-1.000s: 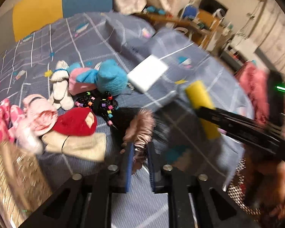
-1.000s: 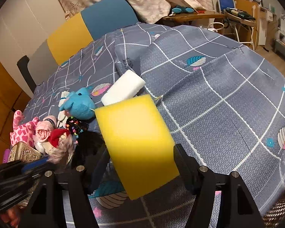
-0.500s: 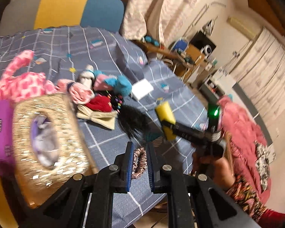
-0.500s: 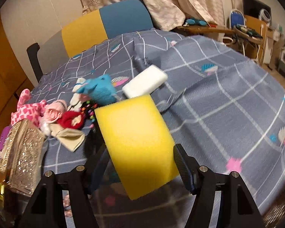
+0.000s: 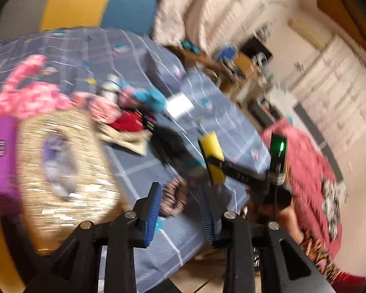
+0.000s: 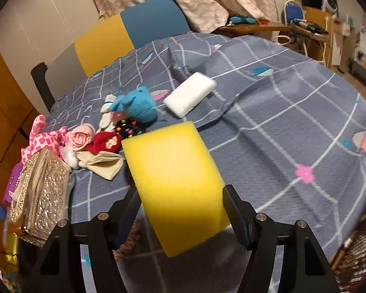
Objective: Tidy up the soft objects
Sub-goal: 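Grasp the pink satin scrunchie with the left tool, then drop the scrunchie into the tray with left tool while right tool drops sponge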
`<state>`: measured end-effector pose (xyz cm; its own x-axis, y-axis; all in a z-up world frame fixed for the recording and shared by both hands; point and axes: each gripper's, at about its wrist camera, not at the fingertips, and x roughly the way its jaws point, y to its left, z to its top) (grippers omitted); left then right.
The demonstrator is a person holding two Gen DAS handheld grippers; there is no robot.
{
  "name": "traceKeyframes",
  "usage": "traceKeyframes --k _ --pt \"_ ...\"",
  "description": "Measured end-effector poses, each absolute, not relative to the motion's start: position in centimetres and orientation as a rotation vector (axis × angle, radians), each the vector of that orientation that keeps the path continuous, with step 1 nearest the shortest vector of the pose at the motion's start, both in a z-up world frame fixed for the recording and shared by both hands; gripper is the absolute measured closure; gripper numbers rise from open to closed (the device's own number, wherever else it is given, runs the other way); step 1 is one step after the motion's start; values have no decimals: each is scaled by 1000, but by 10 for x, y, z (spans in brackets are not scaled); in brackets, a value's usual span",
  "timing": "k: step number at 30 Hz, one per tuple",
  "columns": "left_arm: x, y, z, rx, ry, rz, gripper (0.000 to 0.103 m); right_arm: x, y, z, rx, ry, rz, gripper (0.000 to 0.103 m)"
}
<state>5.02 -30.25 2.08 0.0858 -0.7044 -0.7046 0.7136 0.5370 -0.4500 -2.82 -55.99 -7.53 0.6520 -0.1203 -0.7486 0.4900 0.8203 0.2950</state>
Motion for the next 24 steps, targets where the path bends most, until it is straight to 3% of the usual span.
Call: traceKeyframes --k 2,8,13,15,17,24 --pt "33 -338 7 149 1051 -1100 58 -39 -569 -72 513 787 -386 34" --pt "22 -417 -58 534 1072 -951 56 -65 -585 -70 566 770 -404 34" --pt "28 -431 -96 631 1085 -891 55 -76 -585 -70 589 752 -393 34" --pt "25 -428 -97 633 1056 -909 57 -77 -584 -70 591 748 -390 34" --pt "22 -423 -95 616 1039 -940 82 -75 -580 -70 590 746 -386 34" --pt "21 -379 -70 401 1063 -1009 85 -70 -562 -67 599 727 -366 34"
